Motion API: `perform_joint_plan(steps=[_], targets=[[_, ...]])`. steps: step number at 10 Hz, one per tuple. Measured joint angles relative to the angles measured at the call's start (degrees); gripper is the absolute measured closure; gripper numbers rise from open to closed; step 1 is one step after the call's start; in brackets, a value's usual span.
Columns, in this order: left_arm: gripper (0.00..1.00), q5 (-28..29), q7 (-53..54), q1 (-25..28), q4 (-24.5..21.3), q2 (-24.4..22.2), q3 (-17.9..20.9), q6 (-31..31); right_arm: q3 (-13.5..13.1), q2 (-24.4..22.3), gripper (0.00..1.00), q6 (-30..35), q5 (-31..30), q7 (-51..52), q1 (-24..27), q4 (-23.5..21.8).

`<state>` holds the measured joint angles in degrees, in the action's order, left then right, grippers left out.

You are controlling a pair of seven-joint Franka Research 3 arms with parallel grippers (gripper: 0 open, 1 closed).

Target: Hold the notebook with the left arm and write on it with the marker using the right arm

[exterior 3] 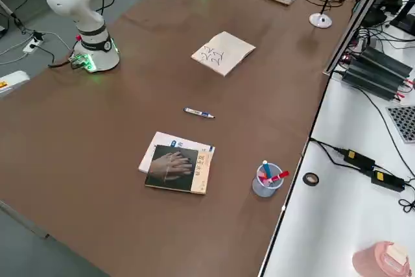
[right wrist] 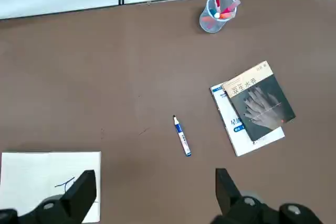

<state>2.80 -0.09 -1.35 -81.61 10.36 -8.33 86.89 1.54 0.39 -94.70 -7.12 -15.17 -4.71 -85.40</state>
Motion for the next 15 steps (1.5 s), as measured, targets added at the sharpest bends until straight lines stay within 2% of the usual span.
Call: perform_joint_plan(steps=[2, 5, 15], targets=[[0.0, -1.1, 2.3, -1.0, -3.5, -6.5, 4.6, -3.5, 0.0, 0.0, 0.0, 0.3, 0.0, 0.0, 0.0, 0.0], [0.0, -1.6, 2.7, -1.1, -7.2, -11.4, 5.4, -4.6, 0.1, 0.1, 0.0, 0.4, 0.0, 0.0, 0.0, -0.1], [0.0, -1.6, 2.3, -1.8, -8.4, -10.8, 5.1, -4.5, 0.4, 0.1, 0.0, 0.3, 0.1, 0.0, -0.2, -0.6]])
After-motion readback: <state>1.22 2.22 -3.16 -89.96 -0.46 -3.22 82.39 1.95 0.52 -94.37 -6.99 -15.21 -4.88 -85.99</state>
